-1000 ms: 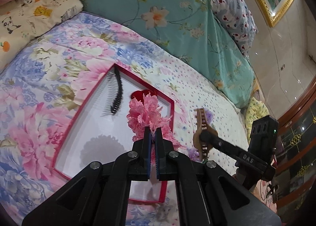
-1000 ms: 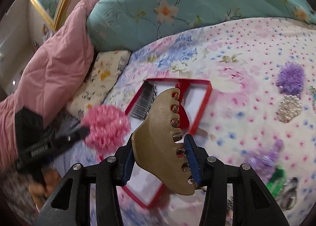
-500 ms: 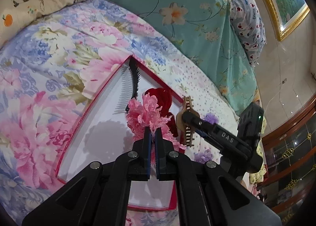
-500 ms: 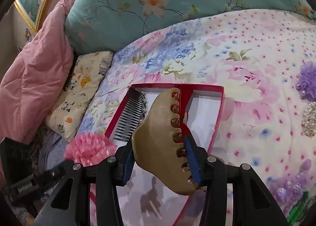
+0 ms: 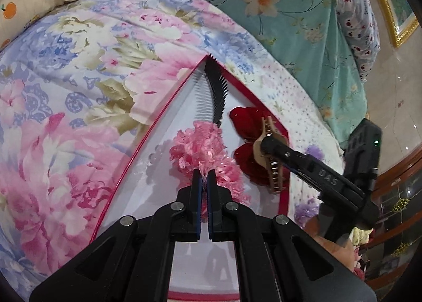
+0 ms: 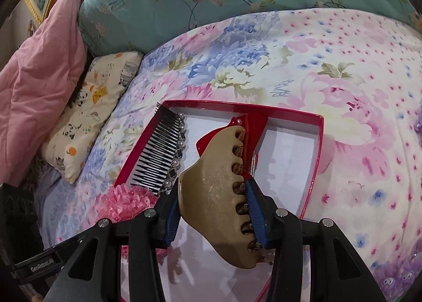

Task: Organize jewelry
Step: 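Carry the pink flower clip with the left tool while the right tool carries the claw clip to the tray, then open the left tool to release the flower clip while the right tool releases the claw clip in the tray, then move both tools back to the remaining accessories beside the tray, then grasp the purple character clip with the left tool while the right tool grasps the beaded bracelet, then carry the purple clip with the left tool while the right tool carries the bracelet into the tray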

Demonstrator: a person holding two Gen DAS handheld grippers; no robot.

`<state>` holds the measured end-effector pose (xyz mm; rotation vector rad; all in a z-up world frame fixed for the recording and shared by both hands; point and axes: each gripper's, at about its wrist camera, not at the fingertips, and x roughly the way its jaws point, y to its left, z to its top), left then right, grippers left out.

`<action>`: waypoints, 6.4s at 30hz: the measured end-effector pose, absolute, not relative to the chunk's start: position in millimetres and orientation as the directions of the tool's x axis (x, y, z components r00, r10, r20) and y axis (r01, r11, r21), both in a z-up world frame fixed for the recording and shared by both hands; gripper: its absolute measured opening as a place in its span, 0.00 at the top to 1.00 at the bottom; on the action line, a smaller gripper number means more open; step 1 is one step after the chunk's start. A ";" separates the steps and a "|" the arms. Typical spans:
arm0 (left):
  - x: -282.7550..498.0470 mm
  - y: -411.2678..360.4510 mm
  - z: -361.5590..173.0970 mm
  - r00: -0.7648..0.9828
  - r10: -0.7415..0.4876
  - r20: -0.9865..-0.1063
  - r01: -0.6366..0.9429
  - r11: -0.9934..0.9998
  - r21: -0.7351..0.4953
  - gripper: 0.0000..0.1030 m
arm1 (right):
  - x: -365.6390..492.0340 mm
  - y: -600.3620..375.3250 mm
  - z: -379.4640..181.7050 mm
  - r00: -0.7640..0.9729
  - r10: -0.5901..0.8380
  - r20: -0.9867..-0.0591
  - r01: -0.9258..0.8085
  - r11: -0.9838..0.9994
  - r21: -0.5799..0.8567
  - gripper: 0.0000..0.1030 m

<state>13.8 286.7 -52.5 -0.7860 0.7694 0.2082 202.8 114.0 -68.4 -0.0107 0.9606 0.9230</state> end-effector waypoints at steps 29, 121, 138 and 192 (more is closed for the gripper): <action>18.7 267.9 -43.6 0.660 -0.022 -0.751 -0.499 0.735 -0.459 0.48 | 203.2 109.0 -62.0 0.205 0.671 -0.713 -0.675 0.624 0.393 0.39; 167.2 36.0 -61.0 0.484 -0.305 -0.820 -0.076 0.919 -0.386 0.90 | 339.4 -154.9 -77.4 0.505 0.383 -0.774 -0.399 0.898 0.184 0.92; 88.1 81.7 -8.1 0.623 -0.296 -0.724 -0.150 0.863 -0.482 0.90 | 233.2 -171.3 -28.7 0.410 0.666 -0.623 -0.479 0.739 0.474 0.92; -4.7 278.5 -51.2 0.584 0.038 -0.811 -0.557 0.746 -0.366 0.90 | 147.6 62.8 -73.3 0.088 0.734 -0.673 -0.700 0.526 0.482 0.92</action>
